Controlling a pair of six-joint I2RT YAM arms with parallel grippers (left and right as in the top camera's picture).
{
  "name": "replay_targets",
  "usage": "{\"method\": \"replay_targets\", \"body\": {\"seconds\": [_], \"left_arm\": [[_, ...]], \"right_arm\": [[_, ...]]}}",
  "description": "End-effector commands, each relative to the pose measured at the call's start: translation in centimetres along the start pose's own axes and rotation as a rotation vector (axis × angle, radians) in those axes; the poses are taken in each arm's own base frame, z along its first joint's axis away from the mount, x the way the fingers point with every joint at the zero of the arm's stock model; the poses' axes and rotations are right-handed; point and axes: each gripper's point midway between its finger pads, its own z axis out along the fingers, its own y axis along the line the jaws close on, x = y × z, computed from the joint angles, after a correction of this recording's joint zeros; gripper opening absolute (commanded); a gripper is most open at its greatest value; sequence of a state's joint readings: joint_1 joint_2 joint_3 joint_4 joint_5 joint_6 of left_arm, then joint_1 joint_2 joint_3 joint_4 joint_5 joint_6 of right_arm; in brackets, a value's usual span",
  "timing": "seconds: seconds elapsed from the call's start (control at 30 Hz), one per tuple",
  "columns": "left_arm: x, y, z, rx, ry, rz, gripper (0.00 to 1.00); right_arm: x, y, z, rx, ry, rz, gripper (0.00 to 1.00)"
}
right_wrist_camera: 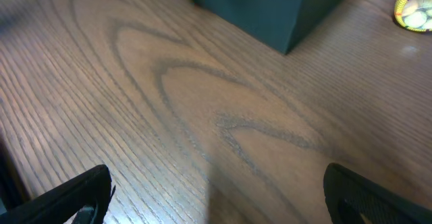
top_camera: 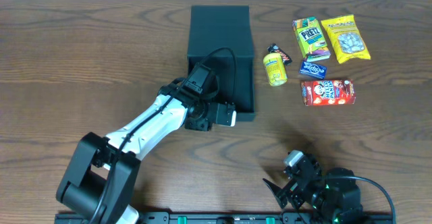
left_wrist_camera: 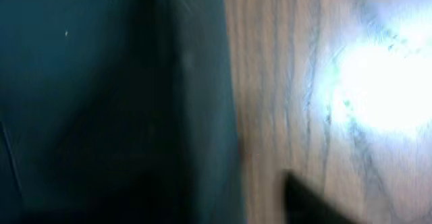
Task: Pack container
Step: 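Drag the black box with the left gripper toward table center, then release the box and retract the left gripper toward rest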
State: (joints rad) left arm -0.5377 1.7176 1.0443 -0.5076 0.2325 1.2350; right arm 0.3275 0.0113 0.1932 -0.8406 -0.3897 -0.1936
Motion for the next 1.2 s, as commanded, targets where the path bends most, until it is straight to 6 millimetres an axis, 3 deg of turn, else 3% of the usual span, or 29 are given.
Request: {"method": "replay_targets", "body": {"seconds": [0.0, 0.13, 0.23, 0.37, 0.43, 0.5, 0.57, 0.67, 0.83, 1.03, 1.17], "left_arm": [[0.6, 0.3, 0.5, -0.019, 0.029, -0.071, 0.95], [0.0, 1.4, -0.4, -0.062, 0.005, -0.167, 0.95], [-1.5, 3.9, -3.1, -0.156, -0.052, -0.251, 0.95], [-2.9, 8.2, -9.0, -0.356, -0.107, -0.407, 0.95], [-3.1, 10.2, -13.0, -0.48, -0.143, -0.528, 0.95], [-2.6, 11.2, -16.4, -0.591, -0.159, -0.64, 0.95], [-0.7, 11.5, -19.9, -0.729, -0.134, -0.758, 0.95], [0.6, 9.9, -22.4, -0.772, -0.127, -0.869, 0.95], [1.5, 5.1, -23.9, -0.68, -0.157, -1.054, 0.95], [3.4, -2.0, -23.4, -0.494, -0.046, -1.222, 0.95], [2.9, -5.6, -22.4, -0.323, -0.007, -1.25, 0.95]], "right_arm": [[0.1, 0.1, 0.0, -0.005, -0.003, -0.01, 0.99], [0.1, 0.1, 0.0, -0.005, -0.003, -0.01, 0.99], [0.1, 0.1, 0.0, -0.005, -0.003, -0.01, 0.99], [0.1, 0.1, 0.0, -0.005, -0.003, -0.01, 0.99], [0.1, 0.1, 0.0, -0.005, -0.003, -0.01, 0.99], [0.1, 0.1, 0.0, -0.005, -0.003, -0.01, 0.99], [0.1, 0.1, 0.0, -0.005, -0.003, -0.01, 0.99], [0.1, 0.1, 0.0, -0.005, -0.003, -0.01, 0.99], [0.1, 0.1, 0.0, -0.005, -0.003, -0.01, 0.99], [0.1, 0.1, 0.0, -0.005, -0.003, -0.01, 0.99], [0.1, 0.1, 0.0, -0.005, -0.003, -0.01, 0.99]]}}
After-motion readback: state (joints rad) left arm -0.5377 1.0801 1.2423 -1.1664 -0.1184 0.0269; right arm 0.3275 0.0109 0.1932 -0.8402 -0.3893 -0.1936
